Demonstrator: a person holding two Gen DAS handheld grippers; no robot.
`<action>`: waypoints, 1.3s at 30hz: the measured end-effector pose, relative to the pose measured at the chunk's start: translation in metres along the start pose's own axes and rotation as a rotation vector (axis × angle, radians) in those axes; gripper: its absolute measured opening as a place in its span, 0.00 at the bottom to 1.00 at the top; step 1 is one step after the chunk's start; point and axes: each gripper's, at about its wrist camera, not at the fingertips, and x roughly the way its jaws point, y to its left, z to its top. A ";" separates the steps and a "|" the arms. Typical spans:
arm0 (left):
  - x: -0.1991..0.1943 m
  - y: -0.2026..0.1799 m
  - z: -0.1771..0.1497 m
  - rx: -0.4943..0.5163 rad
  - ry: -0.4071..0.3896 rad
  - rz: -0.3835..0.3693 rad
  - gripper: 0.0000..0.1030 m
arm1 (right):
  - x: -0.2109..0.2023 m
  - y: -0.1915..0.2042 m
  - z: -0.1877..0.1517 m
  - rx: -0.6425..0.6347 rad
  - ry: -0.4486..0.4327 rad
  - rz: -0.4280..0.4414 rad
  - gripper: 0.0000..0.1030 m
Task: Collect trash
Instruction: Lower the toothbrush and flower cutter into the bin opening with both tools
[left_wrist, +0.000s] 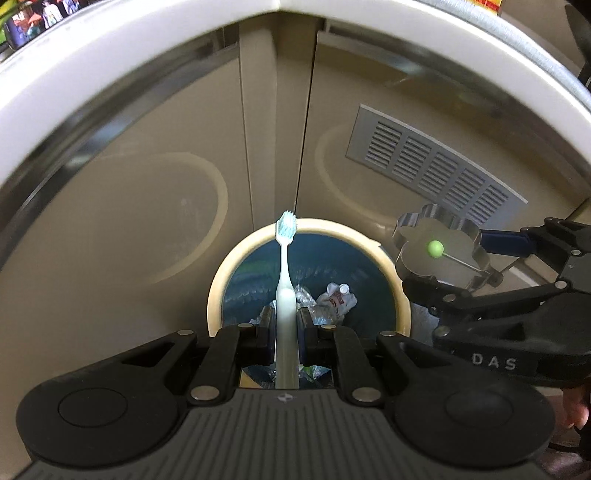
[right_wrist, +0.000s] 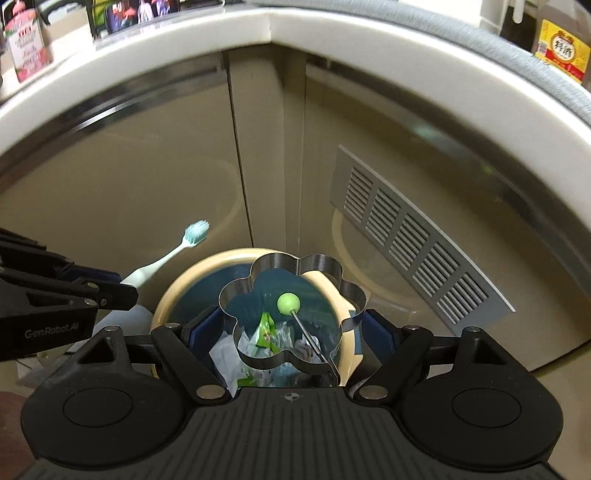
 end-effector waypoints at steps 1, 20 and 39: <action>0.003 -0.001 0.000 0.000 0.006 0.001 0.12 | 0.004 0.001 -0.001 -0.003 0.009 -0.002 0.81; 0.087 -0.002 0.010 -0.008 0.164 0.018 0.12 | 0.072 0.007 -0.003 -0.025 0.154 -0.018 0.81; 0.115 -0.005 0.011 0.021 0.232 0.041 0.12 | 0.109 0.006 -0.003 -0.043 0.218 -0.032 0.81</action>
